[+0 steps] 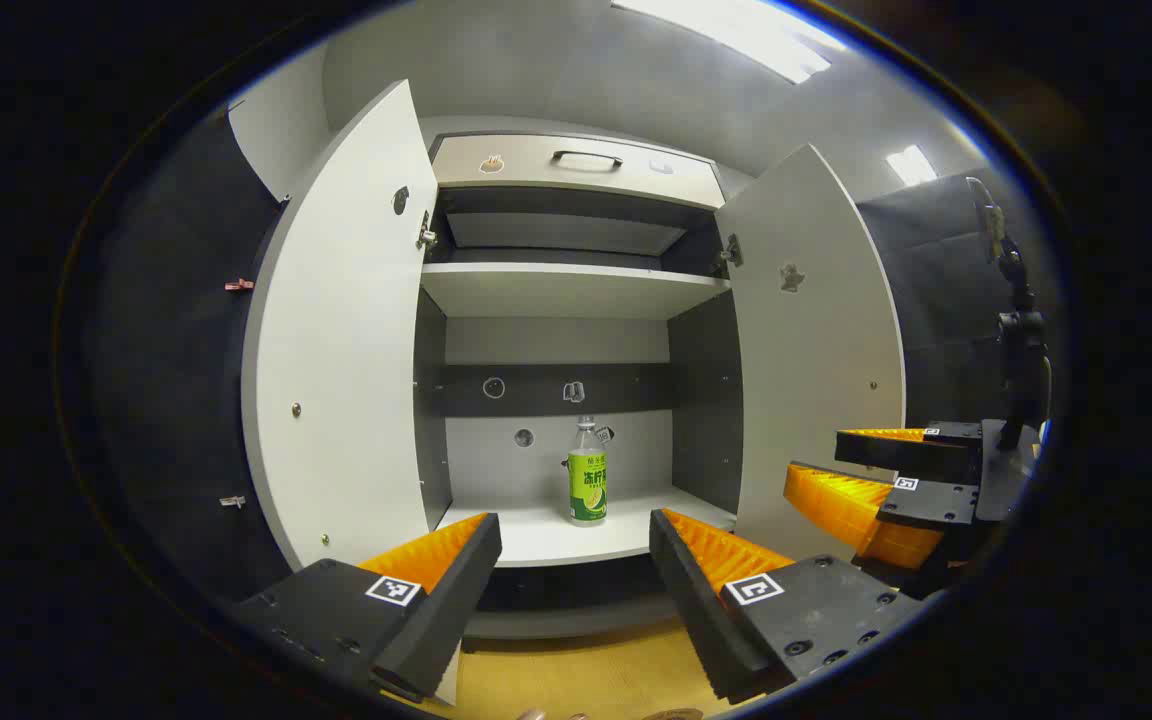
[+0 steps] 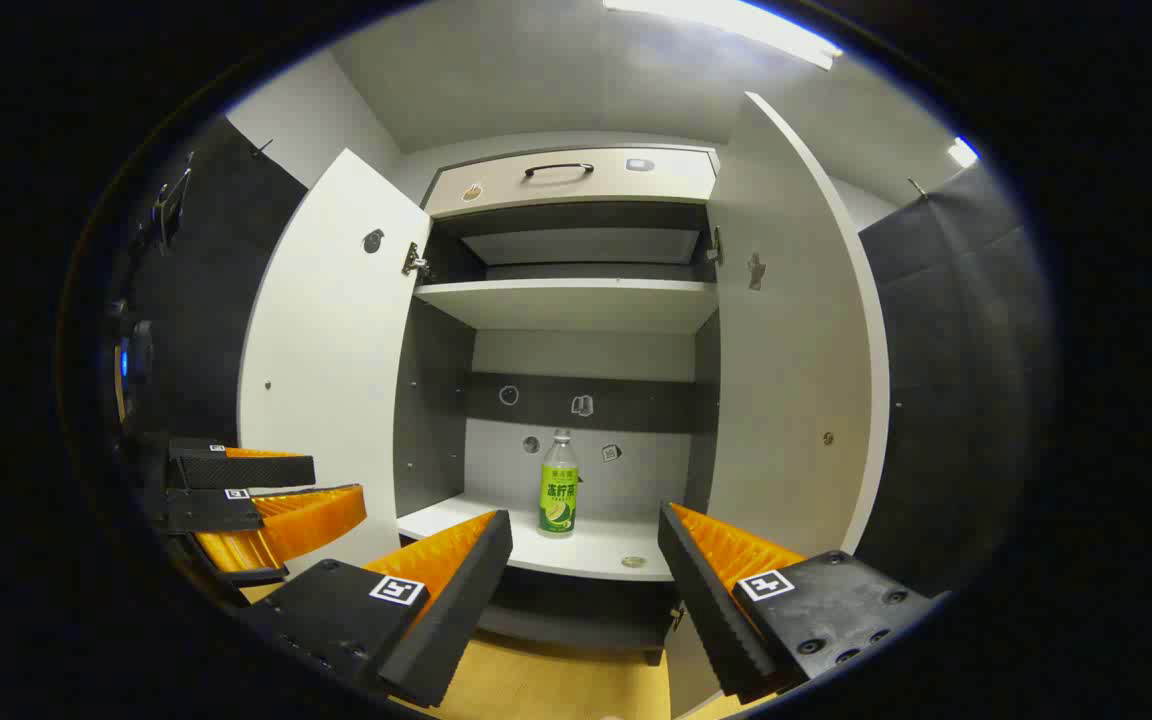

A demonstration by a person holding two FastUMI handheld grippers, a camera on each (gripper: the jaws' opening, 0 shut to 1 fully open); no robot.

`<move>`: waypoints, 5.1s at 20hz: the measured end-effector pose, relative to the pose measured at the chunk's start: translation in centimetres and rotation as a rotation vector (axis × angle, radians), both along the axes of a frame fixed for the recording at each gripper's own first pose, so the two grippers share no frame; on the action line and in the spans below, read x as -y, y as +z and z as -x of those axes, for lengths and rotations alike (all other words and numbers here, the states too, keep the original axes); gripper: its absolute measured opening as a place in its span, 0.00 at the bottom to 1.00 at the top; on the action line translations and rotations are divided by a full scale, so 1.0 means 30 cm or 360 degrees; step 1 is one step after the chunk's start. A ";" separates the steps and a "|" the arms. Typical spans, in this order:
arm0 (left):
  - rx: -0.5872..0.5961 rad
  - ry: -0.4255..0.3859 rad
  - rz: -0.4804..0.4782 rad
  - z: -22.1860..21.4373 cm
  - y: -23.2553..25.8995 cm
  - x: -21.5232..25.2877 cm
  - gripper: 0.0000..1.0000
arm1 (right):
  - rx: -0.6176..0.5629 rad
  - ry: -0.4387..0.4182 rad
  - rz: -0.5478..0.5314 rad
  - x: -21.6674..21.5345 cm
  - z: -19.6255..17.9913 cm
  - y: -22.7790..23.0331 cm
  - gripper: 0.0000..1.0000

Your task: Grasp the bottle in the cabinet with the left hand and place it on the coaster, then close the right door with the right hand and the left door with the left hand.

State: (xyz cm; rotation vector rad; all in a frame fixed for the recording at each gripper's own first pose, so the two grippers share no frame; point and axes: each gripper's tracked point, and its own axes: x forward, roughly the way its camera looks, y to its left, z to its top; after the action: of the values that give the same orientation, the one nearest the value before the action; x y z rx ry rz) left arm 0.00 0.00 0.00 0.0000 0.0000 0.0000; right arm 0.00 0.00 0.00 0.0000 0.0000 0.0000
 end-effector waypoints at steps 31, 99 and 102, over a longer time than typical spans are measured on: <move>0.0110 -0.0233 -0.0022 -0.106 0.000 -0.050 0.94 | -0.0037 -0.0243 0.0116 -0.043 0.020 -0.036 0.98; 0.0226 -0.0182 -0.0130 -0.639 -0.145 0.090 0.75 | -0.0002 -0.0065 0.0213 0.127 -0.193 -0.112 0.98; 0.0225 -0.0234 -0.0120 -0.470 -0.162 0.099 0.75 | -0.0014 -0.0138 0.0213 0.113 -0.099 -0.105 0.97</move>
State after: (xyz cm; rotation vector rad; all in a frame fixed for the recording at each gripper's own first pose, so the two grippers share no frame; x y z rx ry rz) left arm 14.11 -2.96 -4.87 0.0753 -0.1411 -0.1469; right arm 2.97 -3.40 -3.16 -0.1340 0.0087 -0.0866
